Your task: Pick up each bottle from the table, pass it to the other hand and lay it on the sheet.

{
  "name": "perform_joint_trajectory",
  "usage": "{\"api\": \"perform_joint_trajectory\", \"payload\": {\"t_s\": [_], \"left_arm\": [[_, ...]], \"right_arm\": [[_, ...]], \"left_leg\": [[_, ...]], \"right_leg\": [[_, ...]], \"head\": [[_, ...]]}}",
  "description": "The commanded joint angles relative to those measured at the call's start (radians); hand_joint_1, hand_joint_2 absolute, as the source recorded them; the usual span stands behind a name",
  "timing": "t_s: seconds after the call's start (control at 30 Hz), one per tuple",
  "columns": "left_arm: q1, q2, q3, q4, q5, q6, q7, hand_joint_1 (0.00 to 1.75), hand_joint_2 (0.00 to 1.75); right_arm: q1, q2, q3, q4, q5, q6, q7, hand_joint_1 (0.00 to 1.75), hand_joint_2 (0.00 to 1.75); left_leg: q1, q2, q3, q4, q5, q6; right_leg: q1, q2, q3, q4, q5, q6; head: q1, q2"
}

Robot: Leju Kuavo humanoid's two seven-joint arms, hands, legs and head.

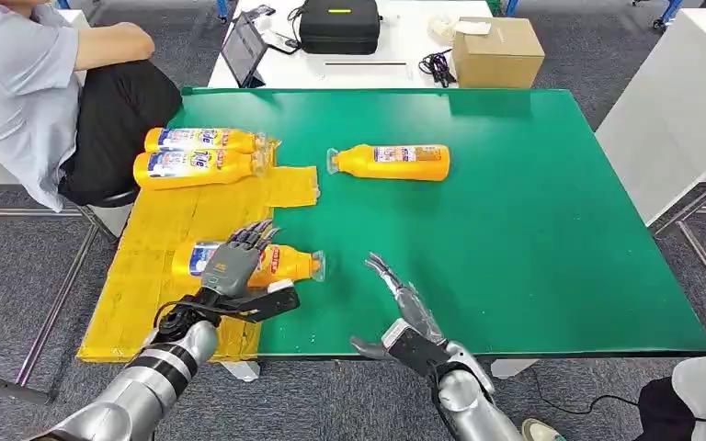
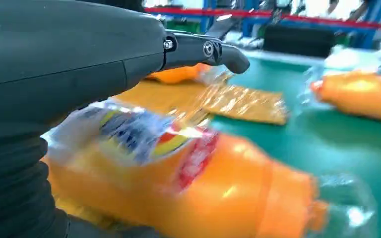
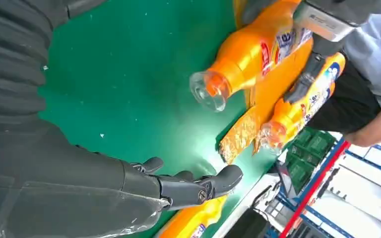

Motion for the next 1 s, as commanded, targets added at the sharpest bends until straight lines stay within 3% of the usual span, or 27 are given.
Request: {"api": "perform_joint_trajectory", "payload": {"t_s": [0.03,0.23,0.4,0.5,0.6,0.67,0.8,0.97,1.0], "left_arm": [[0.036,0.008,-0.142,-0.217,0.012,-0.017,0.022,0.0,1.75],[0.041,0.014,-0.153,-0.23,0.017,-0.018,0.022,0.0,1.75],[0.09,0.029,-0.211,-0.37,0.04,-0.043,0.018,0.0,1.75],[0.17,0.035,-0.239,-0.526,0.207,-0.156,-0.033,0.0,1.75],[0.253,0.046,-0.267,-0.643,0.365,-0.246,-0.078,0.0,1.75],[0.285,0.032,-0.268,-0.69,0.499,-0.299,-0.14,0.0,1.75],[0.34,-0.011,-0.259,-0.747,0.828,-0.452,-0.142,0.0,1.75],[0.349,-0.01,-0.259,-0.741,0.83,-0.411,-0.152,0.0,1.75],[0.373,-0.021,-0.241,-0.748,0.831,-0.341,-0.155,0.0,1.75]], "right_arm": [[0.001,-0.008,-0.029,0.033,0.003,-0.006,0.005,0.0,1.75],[0.002,-0.006,-0.03,0.032,0.004,-0.007,0.006,0.0,1.75],[0.021,-0.005,-0.037,0.021,0.006,-0.011,0.007,0.0,1.75],[0.057,0.005,-0.072,-0.025,-0.006,-0.034,-0.002,0.0,1.75],[0.1,0.024,-0.125,-0.111,-0.107,0.016,-0.003,0.0,1.75],[0.131,0.008,-0.086,-0.292,-0.177,-0.04,-0.003,0.0,1.75],[0.153,0.014,-0.075,-0.384,-0.241,-0.109,-0.003,0.0,1.75],[0.149,0.04,-0.115,-0.326,-0.264,-0.103,-0.003,0.0,1.75],[0.152,0.065,-0.14,-0.301,-0.248,-0.128,0.038,0.0,0.0]], "left_leg": [[0.001,0.0,-0.001,0.0,-0.001,-0.001],[0.001,0.001,-0.002,0.0,-0.001,-0.001],[0.001,0.001,-0.003,0.0,-0.001,-0.001],[0.0,0.001,-0.003,0.0,-0.001,-0.001],[0.0,0.001,-0.003,-0.001,-0.001,-0.001],[0.001,0.002,-0.002,0.0,-0.003,-0.002],[0.0,0.001,-0.006,0.001,-0.003,-0.001],[0.001,0.001,-0.004,0.0,-0.003,-0.002],[0.001,0.001,-0.004,0.0,-0.003,-0.002]], "right_leg": [[0.001,-0.001,0.0,0.0,-0.001,-0.001],[0.001,0.0,-0.001,0.0,-0.001,-0.002],[0.001,0.0,-0.002,0.0,-0.001,-0.002],[0.0,0.0,-0.003,0.0,-0.001,-0.001],[0.0,0.0,-0.002,0.0,-0.002,-0.002],[0.001,0.001,-0.001,0.0,-0.002,-0.002],[0.0,0.0,-0.006,0.001,-0.002,-0.001],[0.001,0.0,-0.004,0.0,-0.002,-0.002],[0.001,0.001,-0.004,0.0,-0.002,-0.002]], "head": [[0.0,0.0],[0.0,0.0],[0.0,0.0],[0.0,0.0],[0.0,0.0],[0.0,0.0],[0.0,0.0],[0.0,0.0],[0.0,0.0]]}}
